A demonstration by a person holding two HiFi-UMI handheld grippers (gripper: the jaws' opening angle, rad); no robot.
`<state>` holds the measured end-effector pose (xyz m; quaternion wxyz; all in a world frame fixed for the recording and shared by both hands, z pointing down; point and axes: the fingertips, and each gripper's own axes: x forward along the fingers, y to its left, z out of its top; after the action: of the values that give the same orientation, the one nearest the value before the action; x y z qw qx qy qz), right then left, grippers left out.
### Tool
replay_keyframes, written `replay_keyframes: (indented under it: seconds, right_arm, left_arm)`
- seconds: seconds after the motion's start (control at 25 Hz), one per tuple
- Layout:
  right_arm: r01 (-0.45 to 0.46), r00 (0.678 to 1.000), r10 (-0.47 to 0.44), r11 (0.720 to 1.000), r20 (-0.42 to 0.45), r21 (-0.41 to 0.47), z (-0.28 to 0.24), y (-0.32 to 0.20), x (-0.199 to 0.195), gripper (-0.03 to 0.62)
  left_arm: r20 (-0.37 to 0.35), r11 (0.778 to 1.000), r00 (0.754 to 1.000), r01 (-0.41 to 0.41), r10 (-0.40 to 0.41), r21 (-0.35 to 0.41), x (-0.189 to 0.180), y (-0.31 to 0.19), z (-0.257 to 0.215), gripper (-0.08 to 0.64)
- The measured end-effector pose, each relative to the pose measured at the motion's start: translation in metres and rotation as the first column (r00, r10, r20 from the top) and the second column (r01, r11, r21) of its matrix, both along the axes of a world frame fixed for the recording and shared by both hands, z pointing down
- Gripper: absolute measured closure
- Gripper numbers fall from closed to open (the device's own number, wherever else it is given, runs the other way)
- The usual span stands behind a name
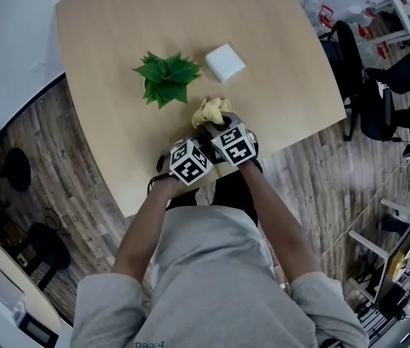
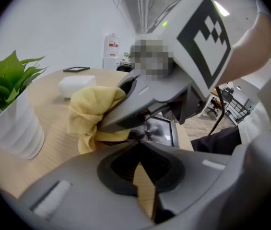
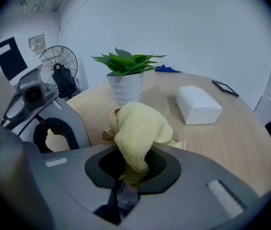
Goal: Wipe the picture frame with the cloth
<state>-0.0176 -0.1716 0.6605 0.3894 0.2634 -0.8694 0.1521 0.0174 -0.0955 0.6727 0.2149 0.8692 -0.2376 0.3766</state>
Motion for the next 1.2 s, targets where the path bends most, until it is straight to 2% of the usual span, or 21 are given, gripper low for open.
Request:
replay_keyframes:
  seconds: [0.36, 0.76, 1.2]
  right_arm:
    - [0.063, 0.998, -0.063, 0.998, 0.004, -0.021, 0.011, 0.016, 0.002, 0.538]
    - [0.070, 0.997, -0.071, 0.996, -0.015, -0.051, 0.013, 0.044, 0.025, 0.537]
    - [-0.038, 0.999, 0.036, 0.994, -0.018, -0.102, 0.008, 0.069, 0.042, 0.537]
  left_arm:
    - [0.004, 1.000, 1.000, -0.001, 0.001, 0.003, 0.000, 0.000, 0.001, 0.508]
    - [0.011, 1.000, 1.000, -0.011, 0.011, 0.012, 0.000, 0.000, 0.000, 0.508]
    - [0.005, 1.000, 1.000, -0.009, 0.009, 0.011, 0.000, 0.000, -0.001, 0.508]
